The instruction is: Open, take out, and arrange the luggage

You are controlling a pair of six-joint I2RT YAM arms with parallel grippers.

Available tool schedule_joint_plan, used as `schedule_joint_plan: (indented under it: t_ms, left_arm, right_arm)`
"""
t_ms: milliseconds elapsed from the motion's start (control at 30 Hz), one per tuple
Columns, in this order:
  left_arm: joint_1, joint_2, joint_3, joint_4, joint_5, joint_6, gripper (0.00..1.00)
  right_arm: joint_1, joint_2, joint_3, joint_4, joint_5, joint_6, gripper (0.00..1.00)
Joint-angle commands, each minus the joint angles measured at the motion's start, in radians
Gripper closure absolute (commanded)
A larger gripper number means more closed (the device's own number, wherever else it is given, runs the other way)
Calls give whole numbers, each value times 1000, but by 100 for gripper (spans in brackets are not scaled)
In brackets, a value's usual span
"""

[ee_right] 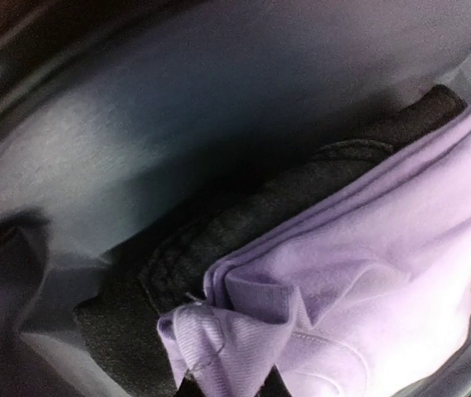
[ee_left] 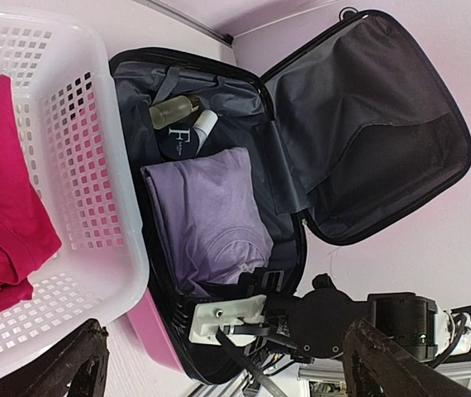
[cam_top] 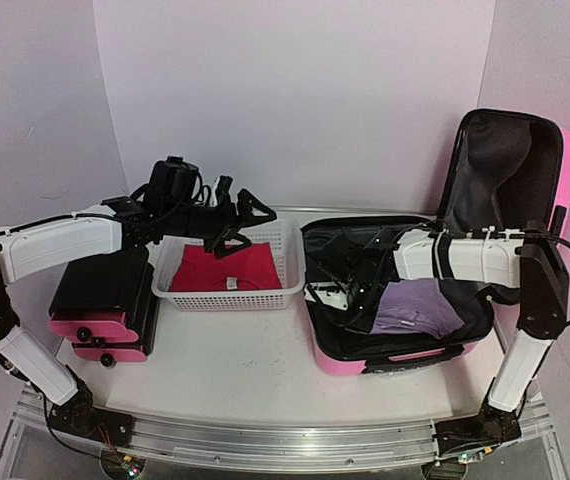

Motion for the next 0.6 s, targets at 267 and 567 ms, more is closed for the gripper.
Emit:
schedule_joint_plan:
  t_ms: [267,567]
  left_arm:
    - [6,92,86,42,128,-231,1]
    - [-42,282,213,74,138,-545,1]
  right_arm:
    - [-8,-222,-137,208,4,59,100]
    - [-49,-364,-262,328,-12,87,100]
